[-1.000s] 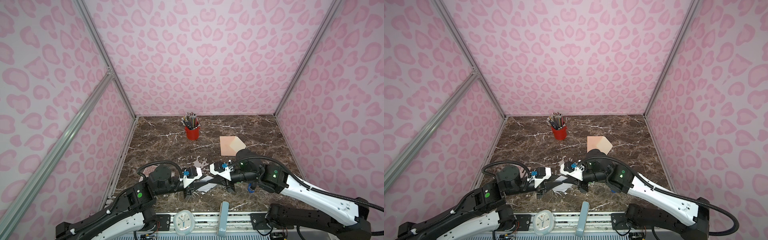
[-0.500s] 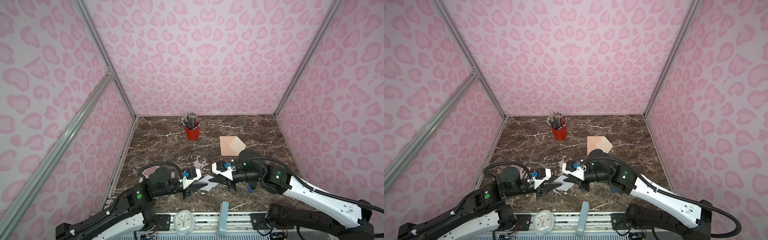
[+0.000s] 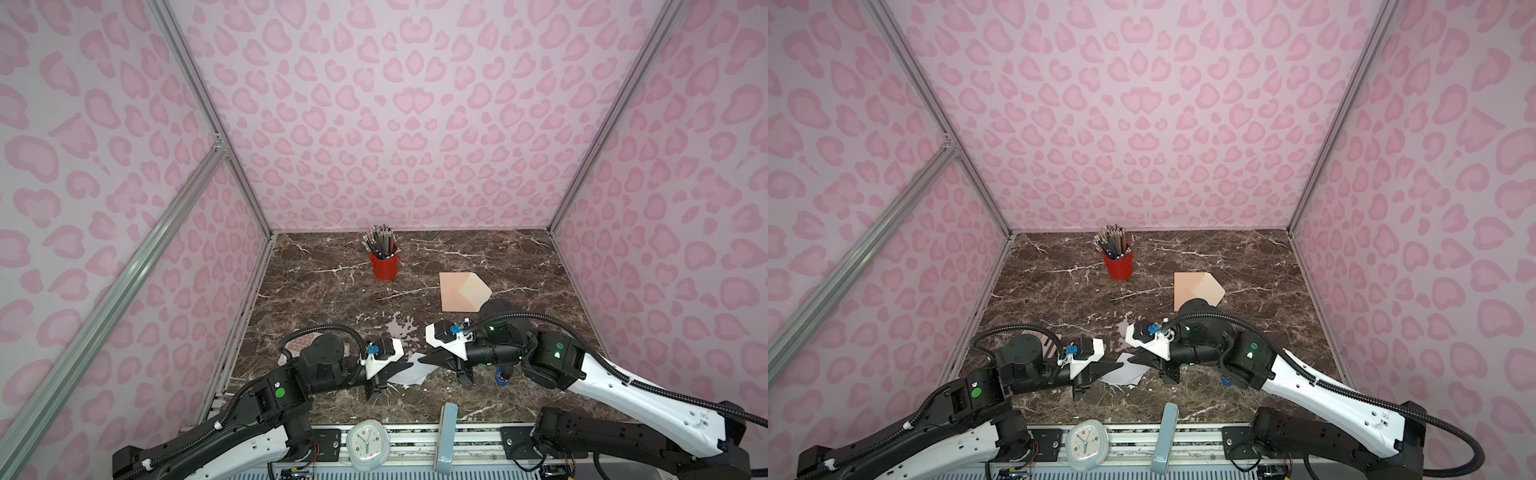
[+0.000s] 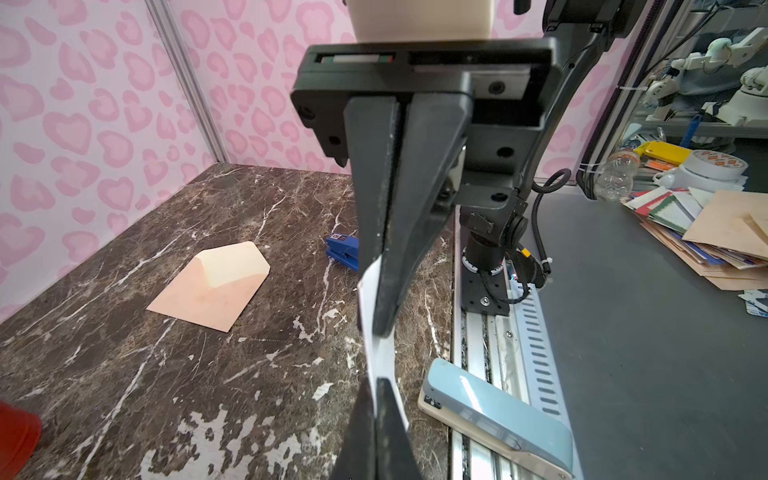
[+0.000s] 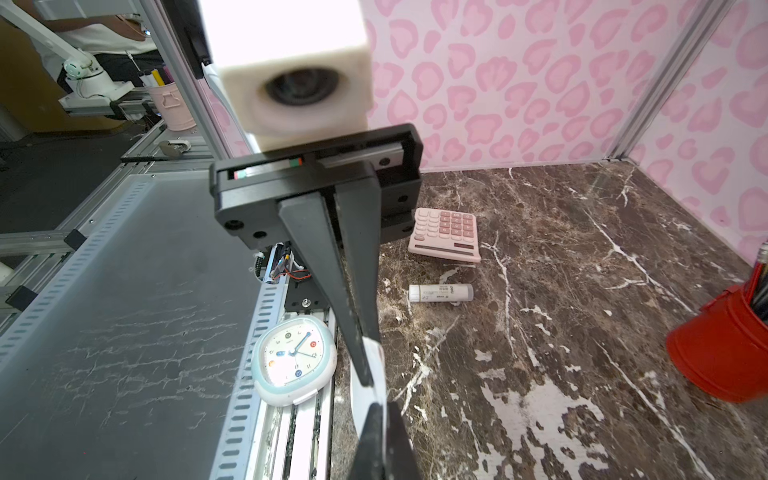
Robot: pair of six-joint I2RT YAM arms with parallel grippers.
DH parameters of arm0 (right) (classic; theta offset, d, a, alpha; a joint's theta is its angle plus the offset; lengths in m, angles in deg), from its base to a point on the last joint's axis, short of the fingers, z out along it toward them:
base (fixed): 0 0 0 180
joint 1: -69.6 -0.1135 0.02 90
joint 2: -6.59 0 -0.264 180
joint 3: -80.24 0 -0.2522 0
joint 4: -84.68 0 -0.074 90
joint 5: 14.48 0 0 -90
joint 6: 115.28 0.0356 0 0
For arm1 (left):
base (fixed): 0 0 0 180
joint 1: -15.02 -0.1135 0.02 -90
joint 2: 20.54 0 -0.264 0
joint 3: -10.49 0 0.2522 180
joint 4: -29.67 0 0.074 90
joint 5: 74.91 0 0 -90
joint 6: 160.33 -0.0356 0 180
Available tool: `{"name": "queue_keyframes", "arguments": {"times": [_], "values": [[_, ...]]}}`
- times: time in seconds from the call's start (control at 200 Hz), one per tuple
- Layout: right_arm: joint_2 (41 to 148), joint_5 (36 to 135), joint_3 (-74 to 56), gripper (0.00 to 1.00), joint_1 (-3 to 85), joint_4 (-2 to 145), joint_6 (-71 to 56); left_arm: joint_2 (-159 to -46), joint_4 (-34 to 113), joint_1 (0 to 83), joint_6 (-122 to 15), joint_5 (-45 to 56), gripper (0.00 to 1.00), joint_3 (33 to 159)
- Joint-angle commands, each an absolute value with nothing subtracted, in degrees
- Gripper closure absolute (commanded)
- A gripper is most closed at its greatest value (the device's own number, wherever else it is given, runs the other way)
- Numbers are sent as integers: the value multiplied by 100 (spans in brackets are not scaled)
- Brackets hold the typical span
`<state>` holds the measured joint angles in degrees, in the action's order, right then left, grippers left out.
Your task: Place the letter into the envelope and seal it
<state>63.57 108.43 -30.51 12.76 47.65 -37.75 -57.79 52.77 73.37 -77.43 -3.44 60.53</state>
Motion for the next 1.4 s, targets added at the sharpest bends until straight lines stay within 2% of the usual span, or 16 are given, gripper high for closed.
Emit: {"name": "queue_keyframes", "arguments": {"times": [0.0,0.07,0.13,0.225,0.26,0.335,0.485,0.545,0.625,0.7,0.87,1.055,1.26,1.295,1.36,1.395], "values": [[6346,10843,-3092,100,1293,5071,-3698,-5783,5206,7337,-7727,-246,96,6055],[6362,10721,-3098,100,1293,5010,-3750,-5752,5186,7335,-7782,-50,96,6064],[6421,10695,-3055,85,1291,4791,-3899,-5729,5219,7337,-7854,3,96,6115],[6627,10646,-2906,80,1287,4478,-4012,-5743,5288,7337,-7944,-67,96,6225],[6685,10638,-2886,83,1284,4454,-4038,-5769,5296,7337,-7972,-113,96,6255],[6762,10638,-2878,100,1291,4494,-4050,-5830,5314,7338,-8008,-171,96,6297],[6706,10664,-2913,100,1287,4672,-4036,-5881,5261,7338,-8002,-141,96,6284],[6631,10676,-2922,100,1299,4736,-4025,-5827,5196,7338,-7952,25,86,6243],[6453,10723,-3014,100,1361,4883,-3964,-5695,5103,7321,-7887,274,65,6142],[6252,10793,-3122,100,1444,5069,-3844,-5584,5058,7257,-7842,321,59,6056],[5959,10927,-3309,100,1555,5381,-3629,-5710,5116,7097,-7747,52,63,6019],[5933,10958,-3309,100,1559,5314,-3583,-5925,4883,7022,-7695,-267,96,6097],[5781,10853,-3377,100,1572,5295,-3587,-5876,4915,6951,-7627,-227,95,6158],[5739,10833,-3417,100,1590,5335,-3575,-5825,4899,6934,-7597,-172,91,6122],[5659,10822,-3496,100,1625,5472,-3515,-5722,4855,6901,-7557,-147,76,6059],[5621,10835,-3549,100,1642,5556,-3462,-5674,4818,6882,-7520,-155,73,6021]]}}
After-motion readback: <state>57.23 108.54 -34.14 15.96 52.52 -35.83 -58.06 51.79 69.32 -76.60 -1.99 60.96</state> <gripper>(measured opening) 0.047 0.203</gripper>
